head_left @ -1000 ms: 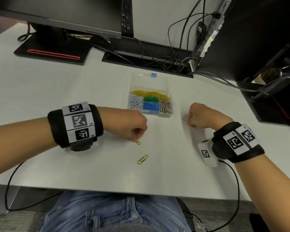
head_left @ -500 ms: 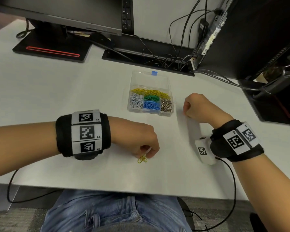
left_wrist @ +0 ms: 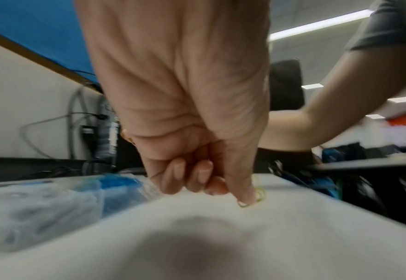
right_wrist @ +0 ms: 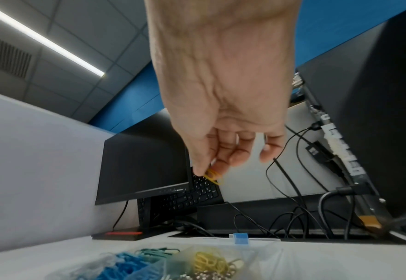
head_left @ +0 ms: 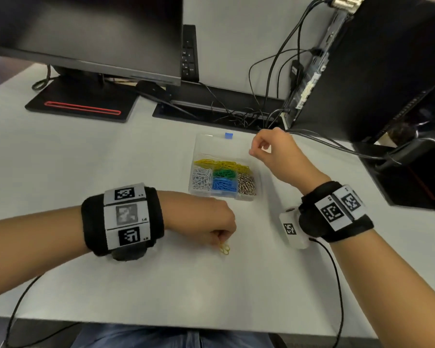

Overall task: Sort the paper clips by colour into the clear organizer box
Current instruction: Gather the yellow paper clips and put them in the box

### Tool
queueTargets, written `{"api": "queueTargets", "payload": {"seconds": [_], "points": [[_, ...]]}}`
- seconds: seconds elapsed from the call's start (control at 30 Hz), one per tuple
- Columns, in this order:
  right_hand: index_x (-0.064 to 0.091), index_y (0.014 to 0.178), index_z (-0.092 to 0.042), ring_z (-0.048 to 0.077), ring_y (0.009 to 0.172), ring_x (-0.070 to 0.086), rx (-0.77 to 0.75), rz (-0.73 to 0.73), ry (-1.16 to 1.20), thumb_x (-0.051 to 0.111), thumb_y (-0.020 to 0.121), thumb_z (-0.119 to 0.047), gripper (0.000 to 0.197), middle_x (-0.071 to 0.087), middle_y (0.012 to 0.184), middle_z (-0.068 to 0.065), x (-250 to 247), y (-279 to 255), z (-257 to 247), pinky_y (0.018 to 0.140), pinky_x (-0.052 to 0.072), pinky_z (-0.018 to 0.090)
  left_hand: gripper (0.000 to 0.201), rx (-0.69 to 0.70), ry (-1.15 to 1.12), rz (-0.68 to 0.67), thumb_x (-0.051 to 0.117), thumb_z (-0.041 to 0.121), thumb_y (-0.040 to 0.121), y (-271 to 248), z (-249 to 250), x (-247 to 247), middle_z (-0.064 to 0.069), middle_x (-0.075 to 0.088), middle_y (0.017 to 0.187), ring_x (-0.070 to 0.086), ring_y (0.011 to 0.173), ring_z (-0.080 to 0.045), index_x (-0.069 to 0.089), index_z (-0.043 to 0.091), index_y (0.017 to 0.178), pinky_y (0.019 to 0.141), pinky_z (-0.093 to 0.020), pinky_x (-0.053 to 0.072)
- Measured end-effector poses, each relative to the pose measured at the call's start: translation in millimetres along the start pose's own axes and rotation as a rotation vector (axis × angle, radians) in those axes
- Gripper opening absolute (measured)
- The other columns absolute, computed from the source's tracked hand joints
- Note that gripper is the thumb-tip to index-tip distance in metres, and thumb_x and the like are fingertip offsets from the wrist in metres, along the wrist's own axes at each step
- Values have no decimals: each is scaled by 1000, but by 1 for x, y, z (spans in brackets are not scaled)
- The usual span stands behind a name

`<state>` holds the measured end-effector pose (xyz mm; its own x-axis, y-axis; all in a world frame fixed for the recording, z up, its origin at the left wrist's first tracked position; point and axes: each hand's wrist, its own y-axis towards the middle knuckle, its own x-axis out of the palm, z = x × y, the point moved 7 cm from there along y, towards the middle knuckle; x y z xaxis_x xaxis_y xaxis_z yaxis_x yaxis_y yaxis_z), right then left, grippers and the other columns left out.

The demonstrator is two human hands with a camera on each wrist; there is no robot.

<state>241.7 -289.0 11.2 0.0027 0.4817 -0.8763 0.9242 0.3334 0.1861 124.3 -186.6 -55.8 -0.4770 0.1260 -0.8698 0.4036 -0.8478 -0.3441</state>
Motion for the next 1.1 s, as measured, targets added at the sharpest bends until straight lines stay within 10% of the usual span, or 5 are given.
{"api": "queueTargets", "payload": {"seconds": [0.2, 0.43, 0.7, 0.93, 1.1], "points": [[63, 79, -20, 18, 89, 53, -15, -179, -44, 64, 86, -26, 10, 60, 80, -10, 39, 26, 7, 85, 46, 44, 8, -242, 32, 460, 59, 20, 89, -13, -61, -93, 3, 58, 85, 48, 77, -11, 62, 13, 87, 68, -19, 35], [63, 88, -13, 17, 85, 52, 75, -12, 62, 55, 93, -23, 14, 62, 87, 0, 17, 28, 34, 73, 44, 30, 11, -418, 13, 411, 59, 13, 87, 9, -119, -98, 7, 62, 79, 58, 79, -14, 68, 10, 82, 69, -26, 45], [49, 121, -6, 20, 75, 55, 605, -36, 653, 52, 95, -19, 29, 57, 90, 11, 39, 21, 71, 65, 47, 31, 52, -724, -251, 524, 54, 38, 94, -18, -167, -95, -12, 54, 127, 53, 111, -26, 43, 8, 134, 89, -32, 42], [47, 79, -12, 20, 67, 50, 794, -106, 995, 40, 97, -4, 21, 53, 78, 9, 52, 15, 61, 63, 42, 32, 56, -815, -778, 642, 47, 36, 97, -25, -184, -74, -14, 61, 115, 58, 96, -21, 25, 11, 143, 76, -31, 47], [55, 97, -13, 19, 72, 55, 679, -88, 1041, 43, 93, 3, 20, 58, 86, 8, 49, 15, 55, 69, 46, 31, 61, -730, -838, 744, 49, 37, 96, -28, -179, -77, -10, 56, 121, 54, 103, -21, 21, 14, 145, 78, -32, 44]]}}
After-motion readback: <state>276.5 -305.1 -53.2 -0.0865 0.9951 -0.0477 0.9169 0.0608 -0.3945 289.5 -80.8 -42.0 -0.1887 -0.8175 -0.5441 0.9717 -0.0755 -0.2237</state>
